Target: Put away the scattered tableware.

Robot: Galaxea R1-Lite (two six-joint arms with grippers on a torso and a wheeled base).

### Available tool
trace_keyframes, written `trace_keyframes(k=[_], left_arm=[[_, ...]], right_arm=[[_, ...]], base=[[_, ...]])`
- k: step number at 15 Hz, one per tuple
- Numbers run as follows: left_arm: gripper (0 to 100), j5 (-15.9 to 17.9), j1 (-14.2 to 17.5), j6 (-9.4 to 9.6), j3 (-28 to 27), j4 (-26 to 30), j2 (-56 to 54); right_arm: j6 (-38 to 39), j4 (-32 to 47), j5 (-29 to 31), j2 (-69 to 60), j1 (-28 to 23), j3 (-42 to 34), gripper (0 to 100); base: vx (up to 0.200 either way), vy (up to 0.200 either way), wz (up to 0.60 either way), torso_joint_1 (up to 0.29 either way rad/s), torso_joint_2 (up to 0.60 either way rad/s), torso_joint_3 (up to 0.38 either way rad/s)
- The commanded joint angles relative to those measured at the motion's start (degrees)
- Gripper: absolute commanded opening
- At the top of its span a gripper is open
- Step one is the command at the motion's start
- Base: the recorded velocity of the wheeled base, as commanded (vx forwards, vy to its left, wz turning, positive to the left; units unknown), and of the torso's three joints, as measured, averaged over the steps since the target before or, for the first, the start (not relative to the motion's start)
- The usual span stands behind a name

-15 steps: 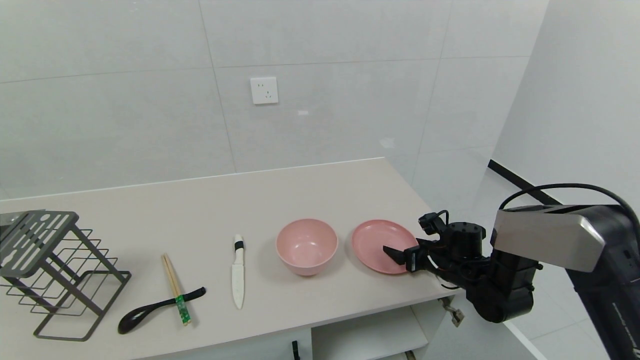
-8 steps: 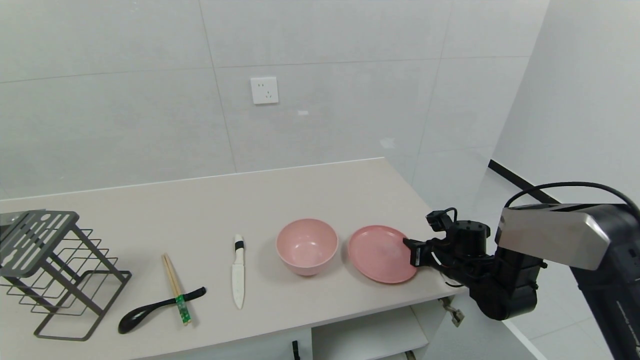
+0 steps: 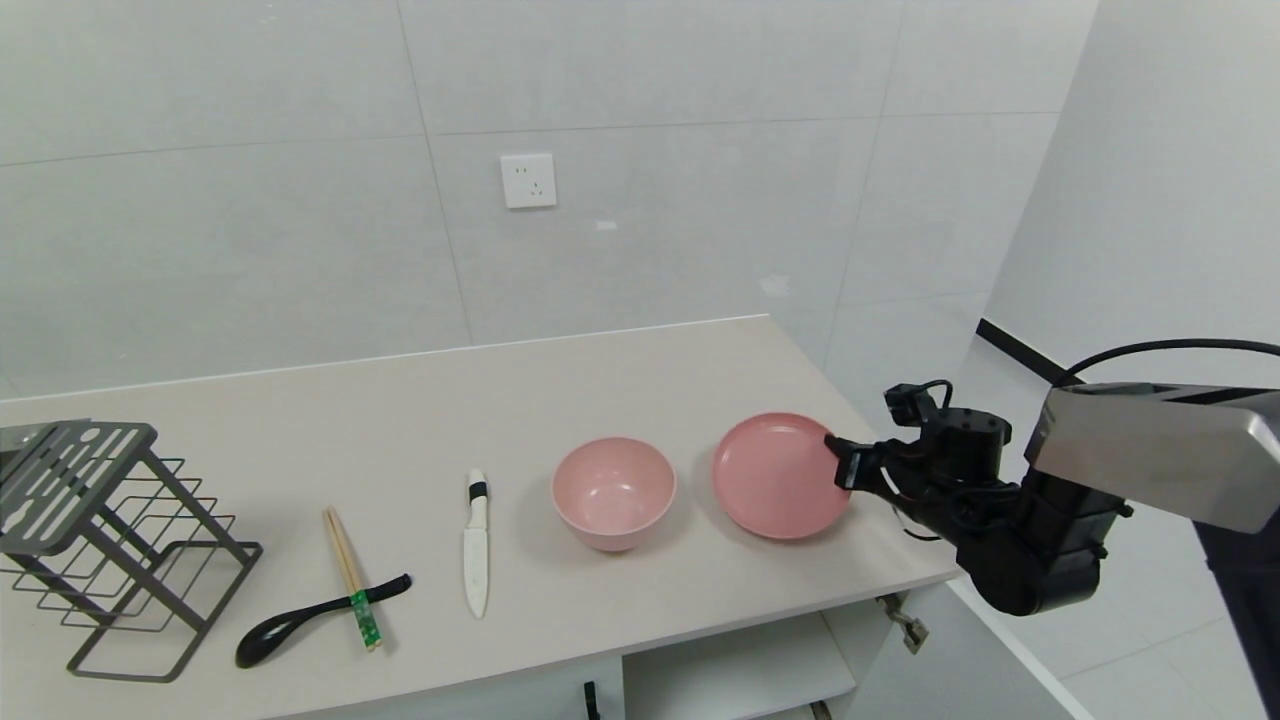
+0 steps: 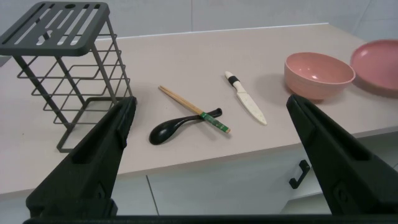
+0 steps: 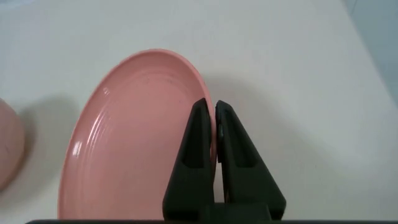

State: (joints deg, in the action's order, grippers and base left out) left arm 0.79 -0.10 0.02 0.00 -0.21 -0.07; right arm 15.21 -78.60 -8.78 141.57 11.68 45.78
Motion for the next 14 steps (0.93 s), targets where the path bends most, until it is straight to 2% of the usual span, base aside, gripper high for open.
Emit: trace_keyframes(k=[1, 5, 8, 11, 12, 14], left_arm=[[100, 0.0, 0.0, -0.02, 0.0, -0.1, 0.1], [100, 0.1, 0.0, -0.20, 0.0, -0.1, 0.1], [100, 0.4, 0.0, -0.20, 0.0, -0.1, 0.1], [100, 0.6, 0.0, -0.73, 0.0, -0.1, 0.1], [100, 0.5, 0.0, -0.73, 0.0, -0.2, 0.1], [100, 0.6, 0.0, -0.55, 0.0, -0.1, 0.1]], right_arm=[[2.0, -2.4, 0.4, -3.1, 0.5, -0.2, 0], [10.6, -11.2, 3.0, -6.4, 2.0, -4.0, 0], [13.6, -11.4, 3.6, -11.4, 3.3, -8.6, 0], [13.7, -11.4, 5.9, -19.4, 7.1, -15.0, 0], [13.4, -11.4, 8.0, -24.6, 9.9, -18.2, 0], [13.3, -11.4, 8.9, -27.4, 10.8, -22.0, 0]], base=[[0.000, 0.000, 0.00, 0.000, 0.00, 0.000], [0.000, 0.000, 0.00, 0.000, 0.00, 0.000], [0.000, 0.000, 0.00, 0.000, 0.00, 0.000], [0.000, 0.000, 0.00, 0.000, 0.00, 0.000], [0.000, 0.000, 0.00, 0.000, 0.00, 0.000], [0.000, 0.000, 0.00, 0.000, 0.00, 0.000]])
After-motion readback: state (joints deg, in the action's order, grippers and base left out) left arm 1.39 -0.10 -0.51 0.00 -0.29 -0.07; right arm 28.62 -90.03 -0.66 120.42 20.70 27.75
